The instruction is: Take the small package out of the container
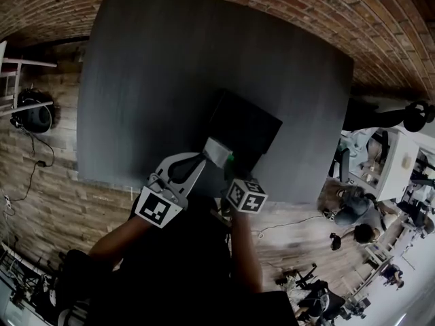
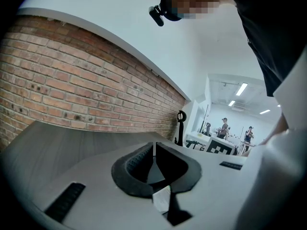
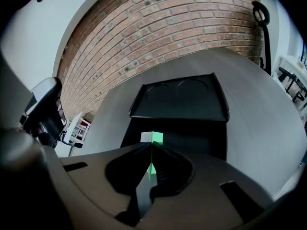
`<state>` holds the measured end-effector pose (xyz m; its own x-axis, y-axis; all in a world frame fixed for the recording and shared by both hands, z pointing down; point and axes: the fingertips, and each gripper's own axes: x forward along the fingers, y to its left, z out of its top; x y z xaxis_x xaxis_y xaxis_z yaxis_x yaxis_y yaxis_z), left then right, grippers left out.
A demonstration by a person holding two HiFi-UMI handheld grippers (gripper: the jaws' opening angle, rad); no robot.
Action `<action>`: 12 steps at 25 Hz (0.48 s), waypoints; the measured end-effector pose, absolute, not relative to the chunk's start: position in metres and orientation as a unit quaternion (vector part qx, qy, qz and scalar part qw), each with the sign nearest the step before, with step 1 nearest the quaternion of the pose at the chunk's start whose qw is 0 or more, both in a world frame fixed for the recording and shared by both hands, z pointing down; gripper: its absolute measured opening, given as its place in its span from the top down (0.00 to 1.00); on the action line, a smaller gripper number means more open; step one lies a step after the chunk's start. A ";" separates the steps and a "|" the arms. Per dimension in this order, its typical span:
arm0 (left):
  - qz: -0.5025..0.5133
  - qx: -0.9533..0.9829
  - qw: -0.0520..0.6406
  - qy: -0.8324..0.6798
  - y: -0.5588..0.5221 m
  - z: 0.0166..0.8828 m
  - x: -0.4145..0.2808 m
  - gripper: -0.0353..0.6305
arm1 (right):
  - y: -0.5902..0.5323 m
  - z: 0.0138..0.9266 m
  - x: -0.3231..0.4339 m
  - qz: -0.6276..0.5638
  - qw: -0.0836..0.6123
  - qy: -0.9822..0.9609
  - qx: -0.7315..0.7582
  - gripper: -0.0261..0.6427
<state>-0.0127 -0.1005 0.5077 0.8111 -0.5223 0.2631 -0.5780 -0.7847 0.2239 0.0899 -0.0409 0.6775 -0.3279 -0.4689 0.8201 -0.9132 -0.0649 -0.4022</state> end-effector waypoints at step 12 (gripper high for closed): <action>0.070 0.946 0.128 -0.291 -0.086 0.485 -0.012 0.88 | -0.027 0.654 0.086 0.460 0.218 -0.661 0.551 0.92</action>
<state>-0.0115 -0.0862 0.4850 0.8208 -0.5324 0.2072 -0.5683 -0.7981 0.2004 0.0857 -0.0271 0.6544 -0.2981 -0.5272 0.7957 -0.9292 -0.0305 -0.3683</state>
